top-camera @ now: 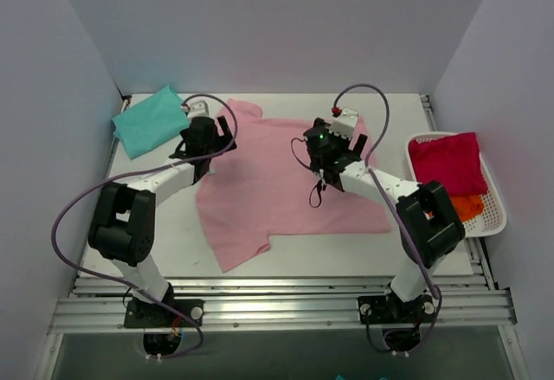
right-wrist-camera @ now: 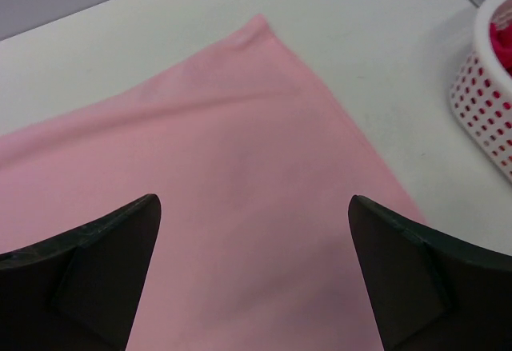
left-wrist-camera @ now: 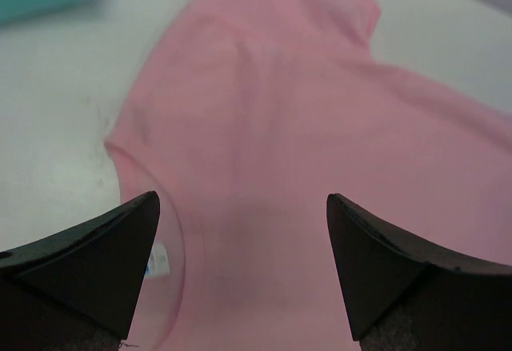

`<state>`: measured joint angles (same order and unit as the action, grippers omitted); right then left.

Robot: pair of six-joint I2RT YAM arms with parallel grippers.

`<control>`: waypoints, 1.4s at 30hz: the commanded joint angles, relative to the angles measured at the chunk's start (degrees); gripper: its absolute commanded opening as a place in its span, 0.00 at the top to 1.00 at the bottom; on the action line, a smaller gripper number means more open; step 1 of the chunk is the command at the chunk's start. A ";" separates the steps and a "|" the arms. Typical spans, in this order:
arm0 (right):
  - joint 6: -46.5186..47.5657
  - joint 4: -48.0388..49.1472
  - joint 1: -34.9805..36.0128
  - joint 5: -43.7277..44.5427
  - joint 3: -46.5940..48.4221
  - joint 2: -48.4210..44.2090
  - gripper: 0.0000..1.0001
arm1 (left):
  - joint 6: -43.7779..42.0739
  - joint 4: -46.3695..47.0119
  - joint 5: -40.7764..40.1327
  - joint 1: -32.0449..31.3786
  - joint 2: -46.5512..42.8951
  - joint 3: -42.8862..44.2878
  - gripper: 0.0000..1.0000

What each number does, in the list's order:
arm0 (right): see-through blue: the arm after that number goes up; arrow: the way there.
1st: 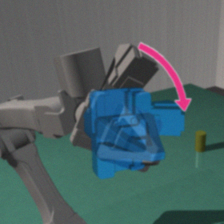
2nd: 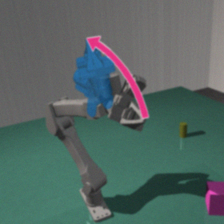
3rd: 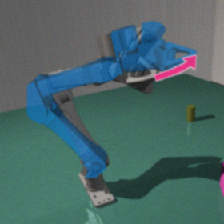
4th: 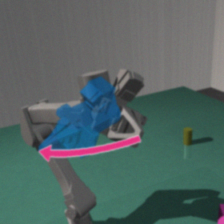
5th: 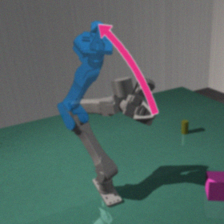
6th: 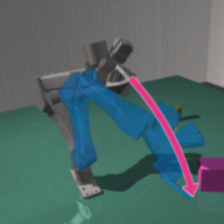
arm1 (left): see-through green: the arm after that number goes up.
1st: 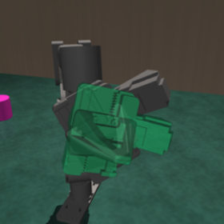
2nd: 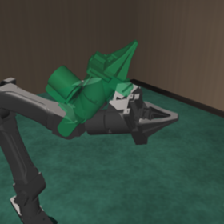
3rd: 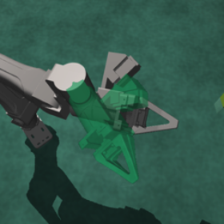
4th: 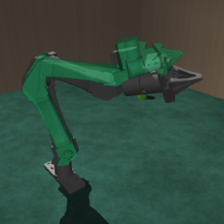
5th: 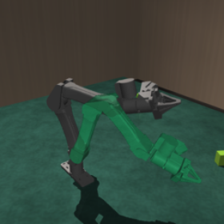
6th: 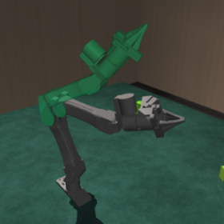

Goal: Fold and stack the t-shirts
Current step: Flatten out the tshirt

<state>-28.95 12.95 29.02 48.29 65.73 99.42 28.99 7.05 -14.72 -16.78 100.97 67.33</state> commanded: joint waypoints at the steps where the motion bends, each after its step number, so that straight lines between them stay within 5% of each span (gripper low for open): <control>1: -3.30 2.51 6.39 5.85 -7.33 -7.20 0.00 | 1.68 3.51 -5.57 -5.62 -8.41 -7.03 0.06; 6: -3.46 0.09 24.48 19.18 -15.02 -13.98 0.00 | 4.13 -4.49 -14.98 -18.80 -17.36 -12.30 0.06; 8: -13.44 -18.52 28.80 24.01 -13.19 -14.42 0.01 | 7.20 -9.30 -19.44 -22.58 -20.44 -15.73 0.06; 9: -28.38 -25.88 31.95 24.13 -12.57 -15.12 0.00 | 8.17 -10.90 -21.56 -26.69 -23.85 -17.04 0.06; 11: -42.53 -40.90 35.48 23.61 -13.95 -17.13 0.00 | 13.25 -17.29 -27.97 -31.02 -27.65 -20.72 0.06; 14: -54.27 -45.11 42.51 21.32 -18.00 -21.43 0.00 | 19.58 -26.63 -33.96 -38.75 -35.21 -24.94 0.06; 18: -55.34 -41.18 46.39 18.25 -25.37 -28.21 0.00 | 31.71 -40.16 -40.03 -47.28 -42.42 -29.44 0.06; 22: -52.18 -37.04 46.75 18.68 -28.73 -35.59 0.00 | 43.49 -51.24 -38.46 -48.53 -41.91 -31.03 0.06; 30: -45.59 -39.22 45.87 20.88 -26.63 -44.39 0.00 | 54.75 -52.40 -33.18 -50.11 -36.45 -31.29 0.06; 36: -46.11 -44.15 45.52 23.16 -24.78 -46.06 0.00 | 59.68 -45.02 -29.58 -51.77 -36.73 -37.97 0.04; 42: -45.85 -44.07 44.11 22.37 -24.78 -46.77 0.00 | 74.80 -57.85 -33.53 -58.89 -28.99 -33.23 0.03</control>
<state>-74.72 -28.56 73.82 67.33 39.11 53.01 93.32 -45.39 -46.30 -73.14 70.06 31.05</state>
